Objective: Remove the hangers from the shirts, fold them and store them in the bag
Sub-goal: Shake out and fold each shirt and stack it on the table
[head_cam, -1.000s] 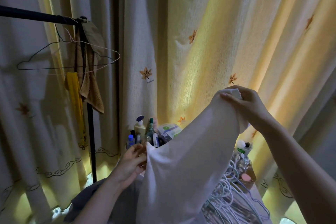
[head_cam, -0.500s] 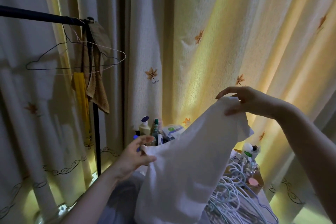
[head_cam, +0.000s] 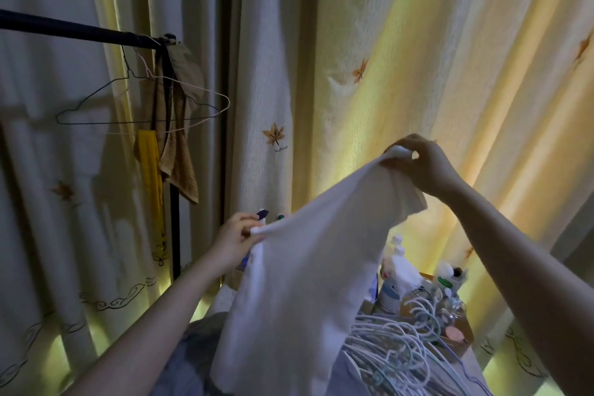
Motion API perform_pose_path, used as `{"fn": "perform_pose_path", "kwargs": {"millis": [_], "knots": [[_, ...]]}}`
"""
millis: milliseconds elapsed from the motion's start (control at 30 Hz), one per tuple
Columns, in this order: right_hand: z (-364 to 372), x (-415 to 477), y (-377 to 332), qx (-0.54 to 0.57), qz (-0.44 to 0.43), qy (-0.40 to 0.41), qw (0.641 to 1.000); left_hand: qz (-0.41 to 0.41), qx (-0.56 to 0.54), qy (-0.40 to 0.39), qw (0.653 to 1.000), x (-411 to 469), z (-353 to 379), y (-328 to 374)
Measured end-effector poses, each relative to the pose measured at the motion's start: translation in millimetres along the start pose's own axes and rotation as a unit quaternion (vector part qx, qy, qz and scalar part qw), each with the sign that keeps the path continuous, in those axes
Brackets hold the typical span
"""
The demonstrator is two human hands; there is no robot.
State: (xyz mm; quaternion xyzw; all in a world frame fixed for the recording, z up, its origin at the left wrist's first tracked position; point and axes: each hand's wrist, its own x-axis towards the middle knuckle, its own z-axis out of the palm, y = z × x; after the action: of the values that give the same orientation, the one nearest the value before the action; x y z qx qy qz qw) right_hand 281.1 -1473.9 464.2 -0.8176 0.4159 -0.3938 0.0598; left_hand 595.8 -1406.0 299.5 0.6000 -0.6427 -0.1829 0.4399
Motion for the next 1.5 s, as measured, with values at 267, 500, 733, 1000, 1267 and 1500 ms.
{"fn": "perform_pose_path", "kwargs": {"millis": [267, 500, 733, 1000, 1267, 1500], "knots": [[-18.9, 31.1, -46.8, 0.143, -0.103, 0.09, 0.98, 0.024, -0.015, 0.075, 0.997, 34.3, -41.7, 25.2], [-21.6, -22.8, -55.8, 0.172, -0.129, -0.312, 0.926, -0.047, 0.004, -0.251, 0.967, -25.7, -57.4, -8.9], [53.2, -106.6, -19.4, 0.197, -0.016, -0.565, 0.801, -0.127, 0.106, -0.551, 0.818, -100.1, 21.1, -70.8], [168.6, -127.7, 18.5, 0.072, 0.092, -0.432, 0.894, -0.126, 0.15, -0.58, 0.791, -146.0, 67.6, -139.3], [265.6, -213.7, 71.3, -0.017, 0.267, -0.417, 0.869, -0.247, 0.086, -0.475, 0.84, -179.6, 82.2, -183.6], [272.4, -294.2, 87.1, 0.0, 0.315, -0.43, 0.846, -0.359, -0.064, -0.341, 0.866, -195.6, 92.6, -182.4]]}}
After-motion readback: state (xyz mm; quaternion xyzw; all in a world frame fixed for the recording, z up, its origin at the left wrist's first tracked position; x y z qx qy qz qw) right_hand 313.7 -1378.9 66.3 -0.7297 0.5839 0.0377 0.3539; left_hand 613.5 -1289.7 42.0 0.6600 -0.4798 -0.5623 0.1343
